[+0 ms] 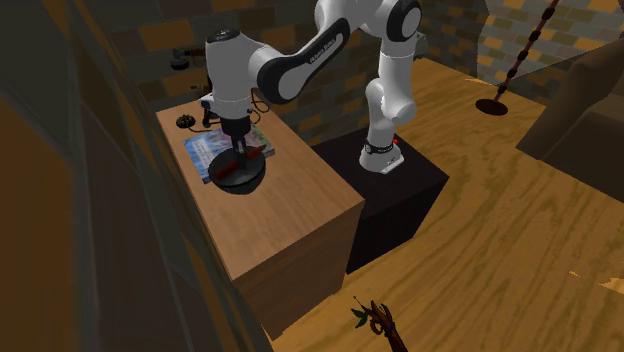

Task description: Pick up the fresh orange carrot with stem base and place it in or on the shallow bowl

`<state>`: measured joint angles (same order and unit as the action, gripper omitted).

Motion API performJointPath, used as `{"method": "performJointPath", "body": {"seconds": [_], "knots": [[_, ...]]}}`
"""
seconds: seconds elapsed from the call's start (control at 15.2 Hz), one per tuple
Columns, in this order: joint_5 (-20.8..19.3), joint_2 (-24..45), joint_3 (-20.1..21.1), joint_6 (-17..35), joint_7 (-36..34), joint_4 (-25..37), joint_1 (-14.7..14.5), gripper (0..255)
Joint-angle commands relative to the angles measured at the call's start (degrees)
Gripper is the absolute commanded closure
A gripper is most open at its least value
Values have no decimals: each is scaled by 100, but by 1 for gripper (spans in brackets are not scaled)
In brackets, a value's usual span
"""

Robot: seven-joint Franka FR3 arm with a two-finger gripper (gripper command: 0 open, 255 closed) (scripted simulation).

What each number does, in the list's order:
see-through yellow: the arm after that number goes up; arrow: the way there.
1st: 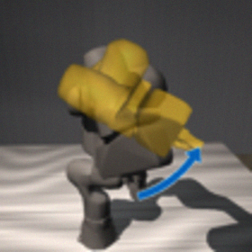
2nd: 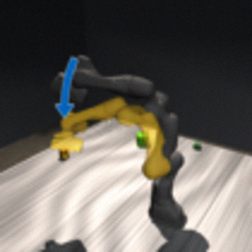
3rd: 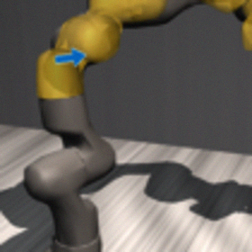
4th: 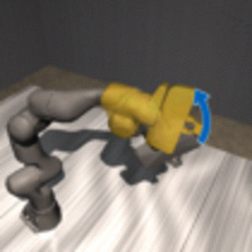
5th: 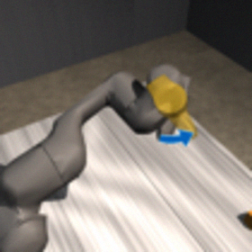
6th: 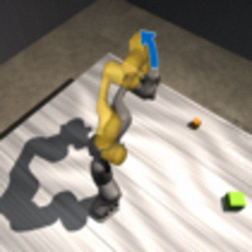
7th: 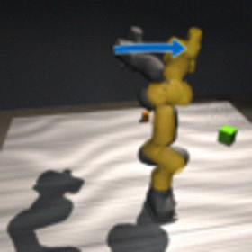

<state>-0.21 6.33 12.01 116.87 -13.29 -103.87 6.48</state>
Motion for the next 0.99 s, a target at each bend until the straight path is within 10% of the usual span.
{"method": "performJointPath", "body": {"seconds": [0.0,0.26,0.33,0.92], "knots": [[-1,3,0,10,-1,-4,0,255],[-1,3,0,10,-1,-4,0,255],[-1,2,0,10,-1,-5,0,0],[43,-182,-4,-666,28,490,16,0]]}}
